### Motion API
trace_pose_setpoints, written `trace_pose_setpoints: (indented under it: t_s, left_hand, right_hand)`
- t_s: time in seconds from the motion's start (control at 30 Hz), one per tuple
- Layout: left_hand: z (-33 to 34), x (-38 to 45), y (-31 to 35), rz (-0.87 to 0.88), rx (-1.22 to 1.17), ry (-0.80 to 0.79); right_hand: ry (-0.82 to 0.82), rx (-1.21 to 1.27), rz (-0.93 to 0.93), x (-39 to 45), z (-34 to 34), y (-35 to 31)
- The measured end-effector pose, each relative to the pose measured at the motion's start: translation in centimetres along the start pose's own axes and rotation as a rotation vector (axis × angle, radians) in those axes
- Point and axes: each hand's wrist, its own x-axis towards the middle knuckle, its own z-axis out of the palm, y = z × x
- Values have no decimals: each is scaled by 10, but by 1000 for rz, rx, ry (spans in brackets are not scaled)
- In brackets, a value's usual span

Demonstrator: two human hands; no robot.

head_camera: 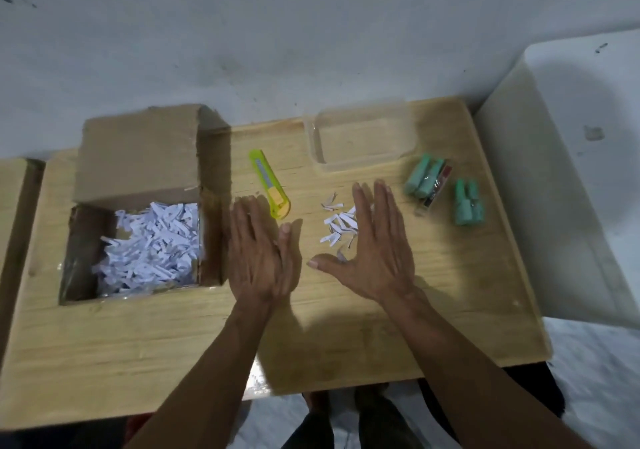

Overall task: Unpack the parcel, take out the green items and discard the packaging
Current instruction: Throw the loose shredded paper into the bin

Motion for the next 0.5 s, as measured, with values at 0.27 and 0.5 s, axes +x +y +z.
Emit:
trace_pose_setpoints:
  t_s: [0.27,0.5]
  left_hand:
    - [0,-15,-12,265,-92,-17]
    - [-1,-11,-9,305,-71,-7]
  right_hand:
    - [-96,-173,-276,12,0,4]
    - [50,-155,-394,19,15,4]
